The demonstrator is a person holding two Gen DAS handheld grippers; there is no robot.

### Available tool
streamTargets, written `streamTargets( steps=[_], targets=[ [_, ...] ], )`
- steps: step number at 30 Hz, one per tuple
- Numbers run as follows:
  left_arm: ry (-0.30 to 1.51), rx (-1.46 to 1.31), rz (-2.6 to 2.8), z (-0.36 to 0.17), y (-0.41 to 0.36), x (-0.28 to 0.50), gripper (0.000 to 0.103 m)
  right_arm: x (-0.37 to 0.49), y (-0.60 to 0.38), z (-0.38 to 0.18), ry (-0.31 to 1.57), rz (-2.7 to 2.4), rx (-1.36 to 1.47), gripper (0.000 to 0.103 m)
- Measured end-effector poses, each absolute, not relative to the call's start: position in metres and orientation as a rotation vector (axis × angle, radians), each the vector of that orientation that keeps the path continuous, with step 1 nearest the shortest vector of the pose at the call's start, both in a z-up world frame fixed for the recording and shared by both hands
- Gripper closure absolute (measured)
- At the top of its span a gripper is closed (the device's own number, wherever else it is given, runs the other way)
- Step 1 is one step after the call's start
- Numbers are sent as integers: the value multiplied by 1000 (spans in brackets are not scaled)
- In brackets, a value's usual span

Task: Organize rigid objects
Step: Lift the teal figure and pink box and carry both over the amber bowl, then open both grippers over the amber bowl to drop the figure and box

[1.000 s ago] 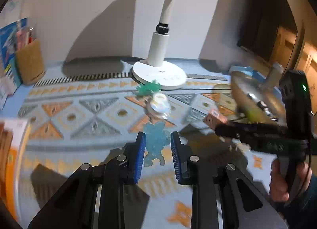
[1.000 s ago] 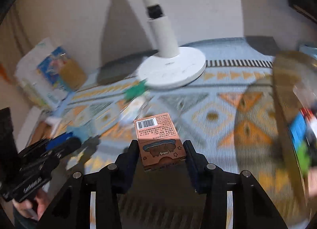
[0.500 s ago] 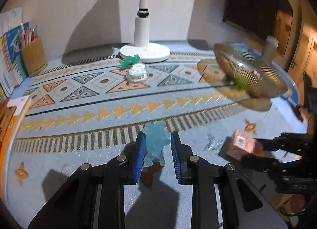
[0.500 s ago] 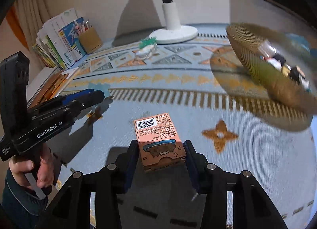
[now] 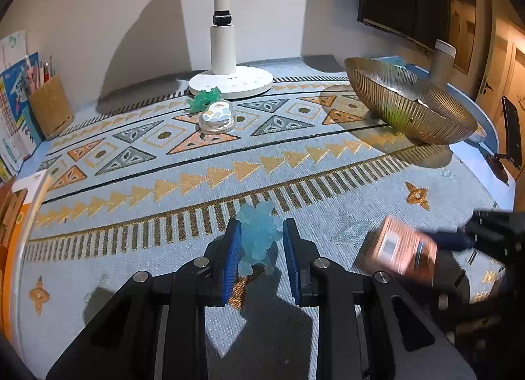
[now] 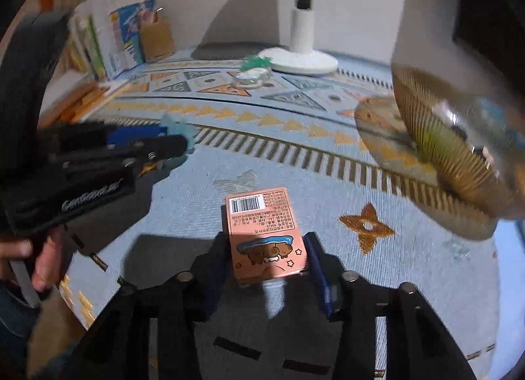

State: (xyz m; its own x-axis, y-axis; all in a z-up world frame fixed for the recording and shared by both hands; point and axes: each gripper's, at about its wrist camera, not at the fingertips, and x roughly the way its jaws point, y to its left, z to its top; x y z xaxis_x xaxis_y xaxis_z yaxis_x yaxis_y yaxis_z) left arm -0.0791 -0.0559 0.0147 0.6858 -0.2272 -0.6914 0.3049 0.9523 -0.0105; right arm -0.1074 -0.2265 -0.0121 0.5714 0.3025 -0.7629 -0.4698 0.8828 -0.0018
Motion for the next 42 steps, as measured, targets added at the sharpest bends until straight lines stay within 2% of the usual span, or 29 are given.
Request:
streamTargets(
  steps=[6,14,18,24,29,35,37,38,42],
  targets=[
    [719,93,-332,44,-64,-80,80,-123,-232,19,809,585,-101,63],
    [477,112,-522,169,-126,-73,80,-110,-344,124,535,315,1,63],
    [448,117,-617,195,-168,-54,80,-90,-407,155,479,116,29,63],
    [517,155,-706,171,-243,-22,80,-49,-481,159,526,-71,90,63],
    [629,167,-762,122,-284,-5,80,-18,-506,132,607,-128,94,63],
    [687,185,-780,96,-303,4,79,12,-512,101,696,-129,91,63],
    [689,182,-771,97,-303,7,57,23,-513,92,728,-127,83,60],
    [685,179,-752,98,-300,8,34,25,-514,90,730,-130,92,54],
    [653,141,-729,108,-269,4,32,18,-522,94,706,-123,158,52]
  ],
)
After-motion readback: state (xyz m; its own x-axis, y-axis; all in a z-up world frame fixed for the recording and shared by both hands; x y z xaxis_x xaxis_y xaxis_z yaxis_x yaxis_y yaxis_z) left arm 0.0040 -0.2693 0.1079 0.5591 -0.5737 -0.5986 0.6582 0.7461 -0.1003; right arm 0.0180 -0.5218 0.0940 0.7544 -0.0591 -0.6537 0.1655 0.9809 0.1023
